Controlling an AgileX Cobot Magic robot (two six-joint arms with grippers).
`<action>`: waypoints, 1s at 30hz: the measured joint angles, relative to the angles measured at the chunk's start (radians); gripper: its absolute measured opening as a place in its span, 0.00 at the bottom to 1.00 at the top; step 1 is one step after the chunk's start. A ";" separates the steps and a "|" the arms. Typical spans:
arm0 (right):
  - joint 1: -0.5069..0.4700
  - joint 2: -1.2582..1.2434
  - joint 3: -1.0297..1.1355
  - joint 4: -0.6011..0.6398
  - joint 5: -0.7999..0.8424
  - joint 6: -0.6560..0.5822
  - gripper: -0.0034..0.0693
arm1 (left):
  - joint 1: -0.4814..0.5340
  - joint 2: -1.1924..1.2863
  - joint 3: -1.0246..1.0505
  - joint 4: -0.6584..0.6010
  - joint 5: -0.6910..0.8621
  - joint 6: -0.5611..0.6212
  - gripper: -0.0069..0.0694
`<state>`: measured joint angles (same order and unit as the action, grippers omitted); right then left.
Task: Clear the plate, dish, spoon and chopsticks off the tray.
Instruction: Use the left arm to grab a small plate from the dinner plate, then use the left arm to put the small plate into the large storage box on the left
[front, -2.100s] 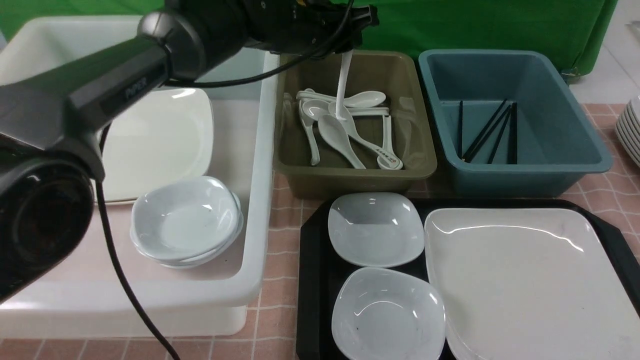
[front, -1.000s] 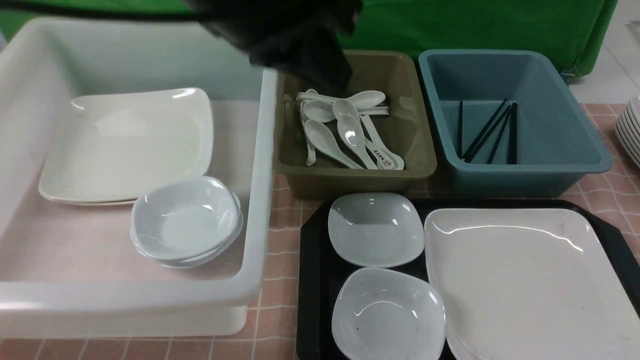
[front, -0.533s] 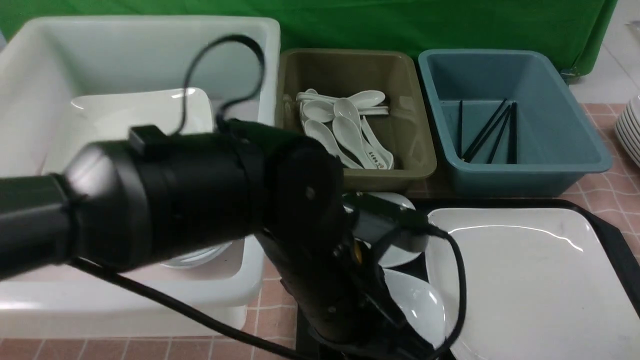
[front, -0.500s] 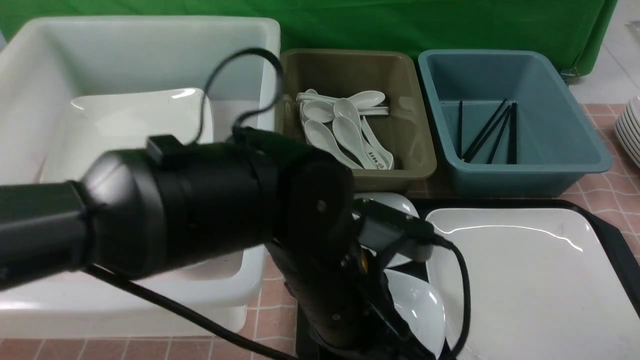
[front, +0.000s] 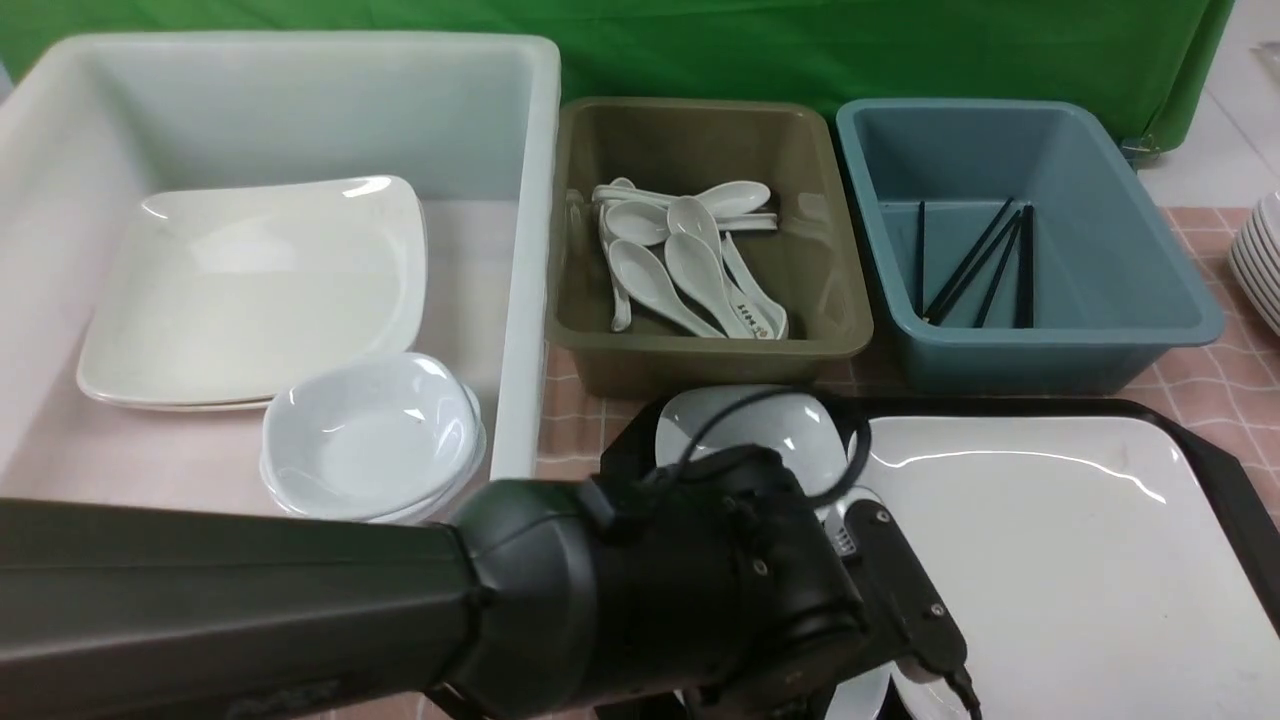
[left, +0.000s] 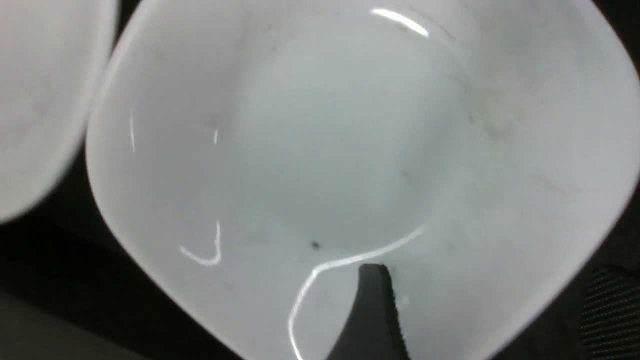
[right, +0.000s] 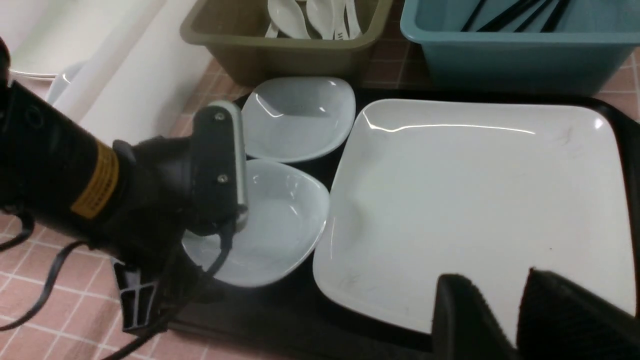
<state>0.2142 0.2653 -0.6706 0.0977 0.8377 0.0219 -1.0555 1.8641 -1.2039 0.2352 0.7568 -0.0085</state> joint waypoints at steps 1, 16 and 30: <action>0.000 0.000 0.000 0.000 0.000 0.000 0.37 | -0.002 0.012 0.000 0.019 -0.016 0.008 0.72; 0.000 0.000 0.000 0.000 0.000 0.000 0.38 | -0.006 -0.006 -0.016 0.036 -0.063 0.034 0.15; 0.000 0.000 0.000 0.000 0.001 0.000 0.38 | -0.005 -0.385 -0.278 0.074 0.235 -0.048 0.10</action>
<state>0.2142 0.2653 -0.6706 0.0977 0.8385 0.0219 -1.0608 1.4793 -1.4820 0.3093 0.9919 -0.0569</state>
